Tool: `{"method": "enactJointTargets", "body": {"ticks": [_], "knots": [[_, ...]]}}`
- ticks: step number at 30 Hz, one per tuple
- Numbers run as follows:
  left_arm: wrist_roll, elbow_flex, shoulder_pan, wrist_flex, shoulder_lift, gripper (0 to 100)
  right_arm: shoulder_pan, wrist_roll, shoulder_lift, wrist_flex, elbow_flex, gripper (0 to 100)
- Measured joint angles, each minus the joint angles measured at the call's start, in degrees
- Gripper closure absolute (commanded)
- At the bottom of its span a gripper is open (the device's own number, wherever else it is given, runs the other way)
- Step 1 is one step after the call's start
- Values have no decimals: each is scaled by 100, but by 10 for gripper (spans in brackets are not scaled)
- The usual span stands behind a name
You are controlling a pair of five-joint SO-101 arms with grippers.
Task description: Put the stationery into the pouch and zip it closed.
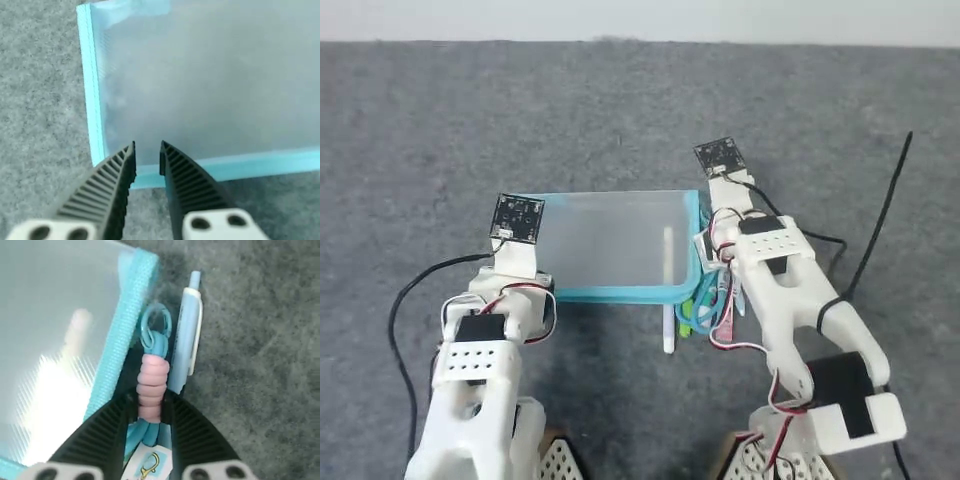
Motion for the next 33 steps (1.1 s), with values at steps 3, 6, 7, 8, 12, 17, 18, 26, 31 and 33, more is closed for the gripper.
{"method": "enactJointTargets", "body": {"ticks": [3,6,7,8,12,17,18,26,31,33], "knots": [[0,0,0,0,0,920,246,9,0,158,-290,993],[-211,0,88,0,0,920,510,9,-167,642,-782,993],[-273,0,158,0,0,920,554,9,-255,853,-967,993],[-299,0,255,0,0,920,563,44,-360,1073,-1178,993],[-360,0,695,53,0,920,255,404,-624,2110,-2092,993],[-571,0,1116,132,0,920,-290,475,-659,3332,-3358,993],[-571,0,1152,141,0,920,-404,475,-659,3552,-3578,993],[-334,0,1187,-387,0,919,-1451,712,-844,5178,-5029,993],[536,0,1178,-1644,0,919,-1908,862,-1363,5512,-5204,993],[905,0,1204,-2136,0,919,-1987,1090,-1714,5556,-5169,993]]}}
